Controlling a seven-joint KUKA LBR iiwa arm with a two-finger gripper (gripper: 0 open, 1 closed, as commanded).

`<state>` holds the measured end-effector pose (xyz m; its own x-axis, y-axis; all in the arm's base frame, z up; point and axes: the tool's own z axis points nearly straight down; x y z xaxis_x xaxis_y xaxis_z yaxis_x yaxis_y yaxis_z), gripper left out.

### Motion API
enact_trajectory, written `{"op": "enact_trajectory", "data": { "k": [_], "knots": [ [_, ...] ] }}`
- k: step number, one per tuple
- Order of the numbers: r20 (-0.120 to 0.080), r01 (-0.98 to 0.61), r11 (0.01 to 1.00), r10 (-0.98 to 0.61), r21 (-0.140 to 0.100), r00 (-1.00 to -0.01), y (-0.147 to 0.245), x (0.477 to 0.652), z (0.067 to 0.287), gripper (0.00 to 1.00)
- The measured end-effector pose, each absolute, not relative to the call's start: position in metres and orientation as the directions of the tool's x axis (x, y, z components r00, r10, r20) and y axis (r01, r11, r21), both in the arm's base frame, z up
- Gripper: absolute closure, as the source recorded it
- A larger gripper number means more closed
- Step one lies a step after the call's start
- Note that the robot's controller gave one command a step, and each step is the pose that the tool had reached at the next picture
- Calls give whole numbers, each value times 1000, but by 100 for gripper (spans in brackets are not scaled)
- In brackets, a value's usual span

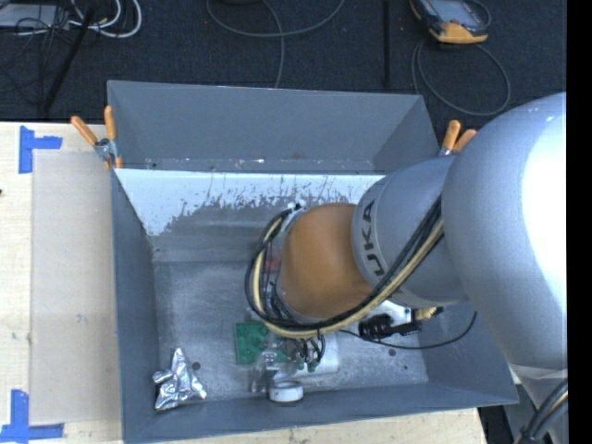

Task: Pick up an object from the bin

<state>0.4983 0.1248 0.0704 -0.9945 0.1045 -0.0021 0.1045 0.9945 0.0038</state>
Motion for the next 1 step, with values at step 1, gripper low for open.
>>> {"op": "enact_trajectory", "data": {
  "k": [1],
  "knots": [
    [-2,103,995,103,4,-995,126,499,72,100]
  ]
}}
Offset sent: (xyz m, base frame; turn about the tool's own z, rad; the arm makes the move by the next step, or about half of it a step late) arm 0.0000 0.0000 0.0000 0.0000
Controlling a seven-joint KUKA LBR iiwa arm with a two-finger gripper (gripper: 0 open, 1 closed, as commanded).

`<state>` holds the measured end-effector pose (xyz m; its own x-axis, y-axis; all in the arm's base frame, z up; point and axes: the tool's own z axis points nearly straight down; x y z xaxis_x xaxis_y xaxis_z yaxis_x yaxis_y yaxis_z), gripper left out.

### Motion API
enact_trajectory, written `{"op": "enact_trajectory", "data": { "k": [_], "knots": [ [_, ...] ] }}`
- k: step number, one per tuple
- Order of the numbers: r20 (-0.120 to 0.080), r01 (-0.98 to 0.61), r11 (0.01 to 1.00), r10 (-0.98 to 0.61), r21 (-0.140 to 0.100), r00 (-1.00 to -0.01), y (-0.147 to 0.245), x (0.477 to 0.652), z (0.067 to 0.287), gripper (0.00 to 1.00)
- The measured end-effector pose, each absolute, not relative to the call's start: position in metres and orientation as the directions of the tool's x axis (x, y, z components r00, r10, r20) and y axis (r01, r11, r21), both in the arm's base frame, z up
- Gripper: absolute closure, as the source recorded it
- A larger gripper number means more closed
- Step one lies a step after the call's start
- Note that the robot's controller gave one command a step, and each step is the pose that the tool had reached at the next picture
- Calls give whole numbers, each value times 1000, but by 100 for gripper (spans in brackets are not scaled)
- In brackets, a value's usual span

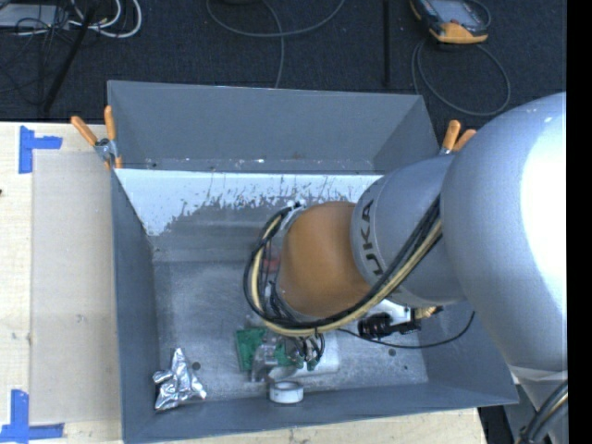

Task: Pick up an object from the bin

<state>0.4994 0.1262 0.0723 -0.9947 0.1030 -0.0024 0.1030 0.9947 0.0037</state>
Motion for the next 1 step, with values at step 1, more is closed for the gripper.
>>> {"op": "enact_trajectory", "data": {
  "k": [1],
  "knots": [
    [-5,-162,987,-162,0,-987,115,512,214,100]
  ]
}}
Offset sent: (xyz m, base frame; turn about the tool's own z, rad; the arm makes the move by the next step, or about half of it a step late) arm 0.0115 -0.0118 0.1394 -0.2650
